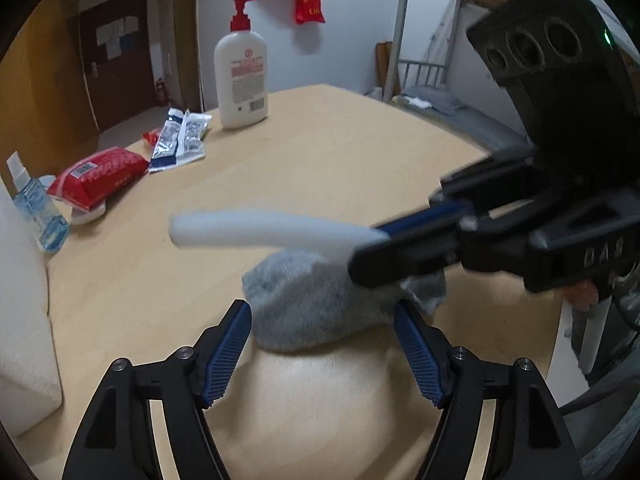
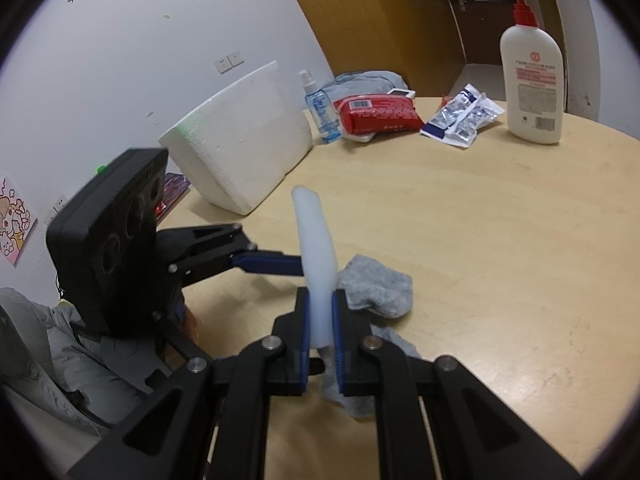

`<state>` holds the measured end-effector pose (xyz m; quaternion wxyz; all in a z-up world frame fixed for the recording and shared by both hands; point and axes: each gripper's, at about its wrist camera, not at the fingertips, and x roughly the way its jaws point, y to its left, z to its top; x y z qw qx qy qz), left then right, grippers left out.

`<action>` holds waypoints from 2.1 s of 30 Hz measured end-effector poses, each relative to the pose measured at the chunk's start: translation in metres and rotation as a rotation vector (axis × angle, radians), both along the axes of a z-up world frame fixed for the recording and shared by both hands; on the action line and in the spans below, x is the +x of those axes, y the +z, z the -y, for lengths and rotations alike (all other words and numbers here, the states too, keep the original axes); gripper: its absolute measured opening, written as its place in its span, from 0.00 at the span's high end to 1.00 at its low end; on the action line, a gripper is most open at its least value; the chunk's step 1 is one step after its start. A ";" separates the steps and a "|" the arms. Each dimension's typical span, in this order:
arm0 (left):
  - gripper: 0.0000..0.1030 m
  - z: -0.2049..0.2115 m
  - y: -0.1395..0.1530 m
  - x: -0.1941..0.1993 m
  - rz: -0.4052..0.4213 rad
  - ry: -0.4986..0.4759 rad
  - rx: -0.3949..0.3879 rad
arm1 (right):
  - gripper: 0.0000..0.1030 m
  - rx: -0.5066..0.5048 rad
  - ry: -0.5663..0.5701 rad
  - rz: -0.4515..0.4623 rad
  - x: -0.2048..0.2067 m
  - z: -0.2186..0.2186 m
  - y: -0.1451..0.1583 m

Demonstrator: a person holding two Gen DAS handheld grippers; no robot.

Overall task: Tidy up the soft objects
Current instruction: 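Lower the left gripper onto the grey sock while the right gripper holds the foam tube, then close the left gripper on the grey sock and lift it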

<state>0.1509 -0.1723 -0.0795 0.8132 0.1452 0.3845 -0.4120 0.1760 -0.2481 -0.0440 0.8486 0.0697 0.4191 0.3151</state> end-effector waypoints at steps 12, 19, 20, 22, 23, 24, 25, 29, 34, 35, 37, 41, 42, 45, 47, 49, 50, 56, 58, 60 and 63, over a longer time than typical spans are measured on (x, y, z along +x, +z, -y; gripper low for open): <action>0.94 0.008 -0.007 0.003 -0.026 -0.024 0.016 | 0.88 0.006 -0.011 -0.009 -0.003 0.005 -0.002; 0.94 -0.002 0.001 -0.005 0.013 -0.015 0.024 | 0.88 0.017 -0.040 -0.005 -0.002 0.014 0.002; 0.94 -0.003 0.001 -0.006 0.021 -0.009 0.036 | 0.88 0.019 -0.042 -0.005 -0.002 0.014 0.002; 0.95 -0.007 0.001 -0.006 0.027 0.008 0.050 | 0.88 0.021 -0.049 0.004 -0.002 0.016 0.004; 0.95 -0.010 0.002 -0.006 0.021 0.009 0.047 | 0.88 0.025 -0.054 0.007 -0.003 0.018 0.005; 0.95 -0.013 0.003 -0.007 0.028 0.013 0.047 | 0.88 0.033 -0.060 0.010 -0.003 0.021 0.006; 0.95 -0.015 0.005 -0.008 0.039 0.020 0.045 | 0.88 0.036 -0.070 0.013 -0.004 0.024 0.007; 0.95 -0.023 0.012 -0.009 0.061 0.043 0.035 | 0.88 0.013 -0.081 0.007 -0.005 0.025 0.002; 0.95 -0.024 0.016 -0.014 0.080 0.045 0.037 | 0.88 0.016 -0.067 0.012 -0.006 0.019 0.002; 0.95 -0.026 0.018 -0.015 0.082 0.048 0.033 | 0.88 0.015 -0.068 0.013 -0.005 0.020 0.002; 0.95 -0.028 0.020 -0.016 0.087 0.057 0.030 | 0.88 0.015 -0.072 0.013 -0.006 0.020 0.002; 0.95 -0.034 0.024 -0.016 0.093 0.102 0.011 | 0.88 0.019 -0.081 0.021 -0.007 0.023 0.003; 0.95 -0.036 0.025 -0.017 0.098 0.114 0.005 | 0.88 0.020 -0.084 0.023 -0.008 0.023 0.003; 0.95 -0.045 0.031 -0.020 0.123 0.159 -0.011 | 0.88 0.016 -0.097 0.034 -0.011 0.025 0.006; 0.95 -0.051 0.035 -0.021 0.137 0.187 -0.022 | 0.88 0.018 -0.101 0.043 -0.014 0.025 0.008; 0.95 -0.060 0.040 -0.024 0.151 0.222 -0.035 | 0.88 0.013 -0.113 0.054 -0.017 0.025 0.010; 0.95 -0.064 0.043 -0.025 0.154 0.241 -0.045 | 0.88 0.012 -0.116 0.060 -0.018 0.025 0.012; 0.95 -0.092 0.052 -0.031 0.180 0.365 -0.109 | 0.88 0.024 -0.134 0.098 -0.026 0.020 0.019; 0.95 -0.100 0.056 -0.036 0.201 0.403 -0.122 | 0.88 0.022 -0.150 0.110 -0.029 0.017 0.021; 0.95 -0.109 0.061 -0.041 0.226 0.454 -0.144 | 0.88 0.024 -0.160 0.124 -0.032 0.014 0.023; 0.95 -0.119 0.068 -0.050 0.259 0.519 -0.165 | 0.88 -0.027 -0.213 0.166 -0.039 0.003 0.025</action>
